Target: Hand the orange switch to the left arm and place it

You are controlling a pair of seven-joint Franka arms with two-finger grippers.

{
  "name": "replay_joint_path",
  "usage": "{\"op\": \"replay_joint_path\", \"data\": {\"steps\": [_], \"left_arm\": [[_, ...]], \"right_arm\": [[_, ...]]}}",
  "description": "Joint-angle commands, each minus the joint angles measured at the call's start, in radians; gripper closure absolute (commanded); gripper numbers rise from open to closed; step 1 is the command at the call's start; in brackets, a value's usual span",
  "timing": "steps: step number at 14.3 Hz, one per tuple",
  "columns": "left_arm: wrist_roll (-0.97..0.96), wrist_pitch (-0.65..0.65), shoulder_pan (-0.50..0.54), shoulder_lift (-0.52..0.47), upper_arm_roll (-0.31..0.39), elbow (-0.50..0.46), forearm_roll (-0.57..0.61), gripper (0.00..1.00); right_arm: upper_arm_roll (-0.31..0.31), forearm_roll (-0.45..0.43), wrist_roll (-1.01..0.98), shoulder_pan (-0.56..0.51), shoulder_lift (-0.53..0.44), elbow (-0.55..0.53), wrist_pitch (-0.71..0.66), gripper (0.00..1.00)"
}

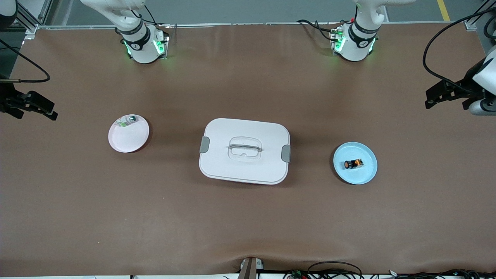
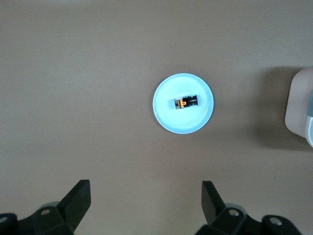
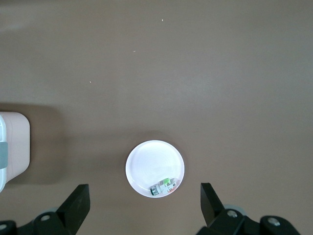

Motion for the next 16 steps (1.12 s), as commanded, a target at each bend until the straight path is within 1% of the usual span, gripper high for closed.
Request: {"op": "replay_joint_path", "data": {"steps": [1,3,4,5,9,11,13,16], "left_arm": [[0.022,-0.018,-0.003,0.006,0.003,0.032,0.020,0.00],[0.019,-0.022,0.002,-0.009,0.002,0.022,0.007,0.00],[0.009,-0.025,-0.003,-0.029,-0.004,0.000,0.006,0.00],[0.004,-0.025,0.000,-0.052,-0.016,-0.026,0.006,0.00],[0.007,-0.012,0.006,-0.124,-0.017,-0.124,0.000,0.00],[0.007,0.037,0.008,-0.164,-0.017,-0.184,-0.023,0.00],[0.005,0.050,0.029,-0.164,-0.010,-0.189,-0.069,0.00],[0.002,0.050,0.035,-0.152,-0.007,-0.175,-0.091,0.00]], "right_arm": [[0.007,-0.004,0.002,-0.004,0.012,0.025,-0.015,0.00],[0.007,-0.005,0.001,-0.005,0.010,0.025,-0.017,0.00],[0.007,-0.005,0.001,-0.005,0.010,0.025,-0.017,0.00],[0.007,-0.005,0.001,-0.004,0.010,0.025,-0.015,0.00],[0.007,-0.010,0.001,-0.004,0.010,0.025,-0.015,0.00],[0.007,-0.010,0.001,-0.004,0.010,0.025,-0.017,0.00],[0.007,-0.010,0.001,-0.004,0.012,0.025,-0.017,0.00],[0.007,-0.010,0.001,-0.005,0.010,0.025,-0.017,0.00]]}}
